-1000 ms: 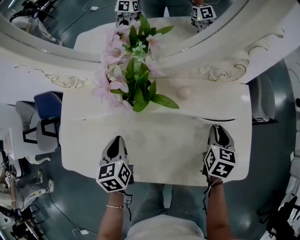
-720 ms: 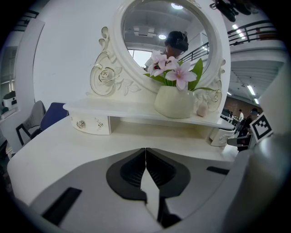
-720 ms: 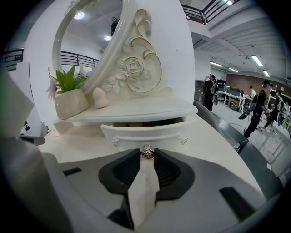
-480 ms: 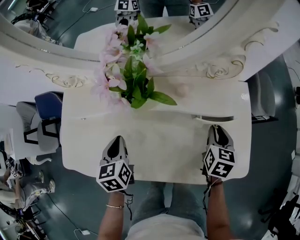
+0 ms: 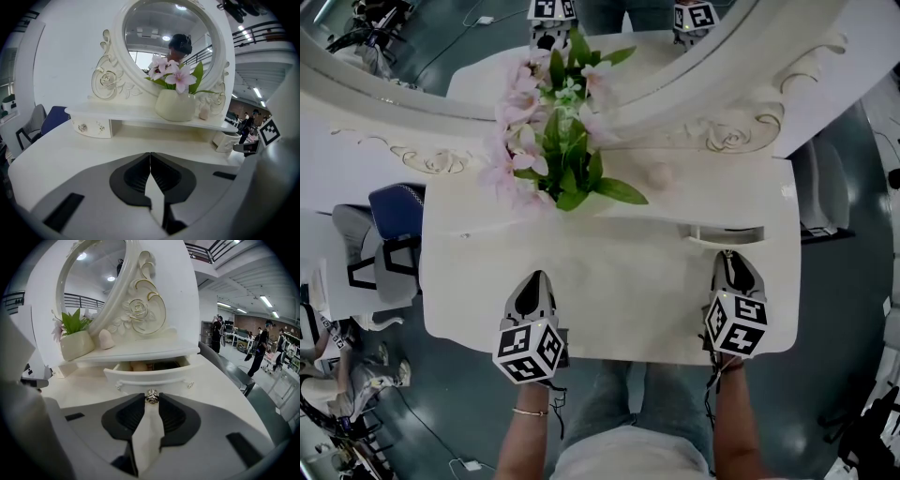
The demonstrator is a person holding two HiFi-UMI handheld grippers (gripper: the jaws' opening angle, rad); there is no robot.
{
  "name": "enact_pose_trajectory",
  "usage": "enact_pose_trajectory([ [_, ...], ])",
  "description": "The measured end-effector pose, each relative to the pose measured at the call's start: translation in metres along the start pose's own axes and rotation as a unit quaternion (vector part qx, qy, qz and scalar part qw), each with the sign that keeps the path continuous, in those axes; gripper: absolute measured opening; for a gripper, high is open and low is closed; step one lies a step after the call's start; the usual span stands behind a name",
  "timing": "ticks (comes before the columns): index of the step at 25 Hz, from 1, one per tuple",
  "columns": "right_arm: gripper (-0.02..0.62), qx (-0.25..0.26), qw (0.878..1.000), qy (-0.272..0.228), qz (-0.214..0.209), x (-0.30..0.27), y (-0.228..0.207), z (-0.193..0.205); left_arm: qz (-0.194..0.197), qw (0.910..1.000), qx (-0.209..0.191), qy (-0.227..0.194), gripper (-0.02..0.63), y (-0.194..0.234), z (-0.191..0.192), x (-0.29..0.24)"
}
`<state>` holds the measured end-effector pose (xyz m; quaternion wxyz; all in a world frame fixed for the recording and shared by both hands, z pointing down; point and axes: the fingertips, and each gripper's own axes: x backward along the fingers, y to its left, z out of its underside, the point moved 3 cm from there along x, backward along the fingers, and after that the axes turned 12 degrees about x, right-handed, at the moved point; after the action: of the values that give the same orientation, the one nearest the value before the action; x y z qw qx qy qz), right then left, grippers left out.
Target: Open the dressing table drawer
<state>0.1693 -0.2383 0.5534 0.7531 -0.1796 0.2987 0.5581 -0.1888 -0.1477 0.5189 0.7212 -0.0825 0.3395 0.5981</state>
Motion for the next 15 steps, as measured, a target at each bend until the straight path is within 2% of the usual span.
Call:
enact_pose_trajectory([
  [15, 0.101, -0.002, 1.000, 0.001, -0.006, 0.0100, 0.0016, 0.0098, 0.000, 1.0000, -0.004, -0.001, 0.018, -0.0037, 0.0055, 0.0090],
])
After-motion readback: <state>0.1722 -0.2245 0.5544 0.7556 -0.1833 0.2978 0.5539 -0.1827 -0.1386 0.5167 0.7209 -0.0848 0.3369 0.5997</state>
